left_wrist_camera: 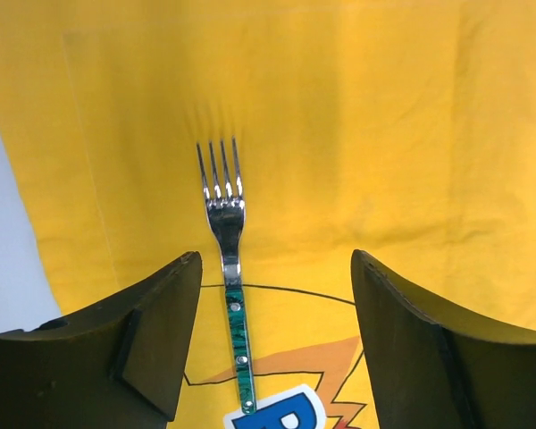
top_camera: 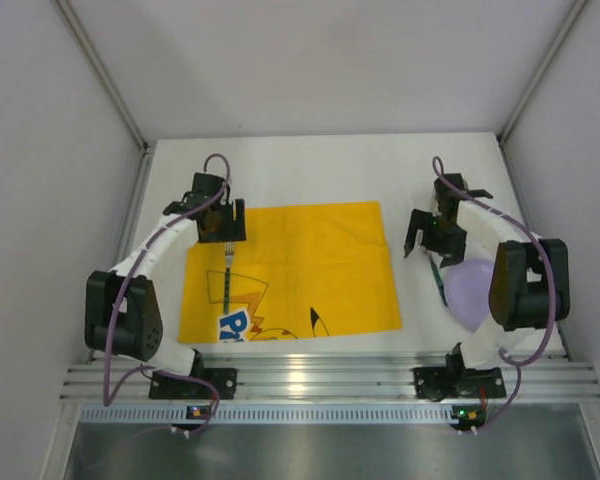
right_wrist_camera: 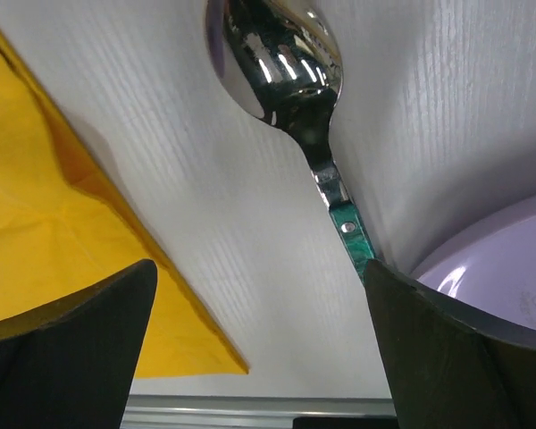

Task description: Set the dinner table for one person

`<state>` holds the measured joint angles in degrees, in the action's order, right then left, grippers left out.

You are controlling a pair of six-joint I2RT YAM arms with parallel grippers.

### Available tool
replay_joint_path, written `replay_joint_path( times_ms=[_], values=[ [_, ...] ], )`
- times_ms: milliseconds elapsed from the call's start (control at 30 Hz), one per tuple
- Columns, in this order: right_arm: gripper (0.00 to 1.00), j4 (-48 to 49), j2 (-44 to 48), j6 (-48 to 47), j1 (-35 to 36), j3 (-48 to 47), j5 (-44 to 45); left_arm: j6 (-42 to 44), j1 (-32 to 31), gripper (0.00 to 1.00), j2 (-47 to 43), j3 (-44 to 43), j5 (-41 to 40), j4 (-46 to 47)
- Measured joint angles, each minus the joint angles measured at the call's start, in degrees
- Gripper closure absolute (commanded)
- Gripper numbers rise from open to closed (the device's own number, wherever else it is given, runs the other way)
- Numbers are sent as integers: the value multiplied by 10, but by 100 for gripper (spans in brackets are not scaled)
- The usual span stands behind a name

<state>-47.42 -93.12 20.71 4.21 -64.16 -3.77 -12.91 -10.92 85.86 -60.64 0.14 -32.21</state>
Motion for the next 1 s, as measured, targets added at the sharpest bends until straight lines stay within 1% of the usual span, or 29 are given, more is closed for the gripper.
replay_joint_path(
  times_ms=[133, 200, 267, 300, 333, 400, 433, 633, 700, 733, 867, 1000],
  values=[
    [0, 17, -45, 0, -2, 0, 16, 8, 0, 28, 0, -31, 11, -6],
    [2, 29, -68, -1, -3, 0, 20, 9, 0, 28, -2, -32, 18, -11],
    [10, 34, -84, -1, -3, -1, 27, 9, 0, 28, -6, -32, 20, -19],
    [15, 35, -84, -1, -3, 0, 30, 9, 0, 28, -11, -32, 20, -24],
    [28, 35, -84, -2, -3, 0, 34, 10, 0, 28, -17, -30, 20, -26],
    [41, 33, -87, -5, -3, 0, 48, 11, 0, 28, -35, -24, 20, -30],
    [51, 32, -88, -7, -4, 0, 55, 12, 0, 28, -46, -21, 19, -31],
    [77, 32, -87, -13, -7, 4, 72, 19, 0, 28, -92, -4, 13, -45],
    [97, 32, -87, -16, -7, 4, 74, 19, 0, 29, -97, 0, 11, -47],
    [100, 32, -87, -14, -7, 4, 74, 19, 0, 30, -99, 2, 11, -48],
    [100, 30, -87, -16, -2, 2, 78, 8, 0, 32, -102, 3, 10, -54],
    [100, 9, -90, -14, 25, -21, 95, -7, 0, 30, -107, 3, 13, -55]
  ],
)
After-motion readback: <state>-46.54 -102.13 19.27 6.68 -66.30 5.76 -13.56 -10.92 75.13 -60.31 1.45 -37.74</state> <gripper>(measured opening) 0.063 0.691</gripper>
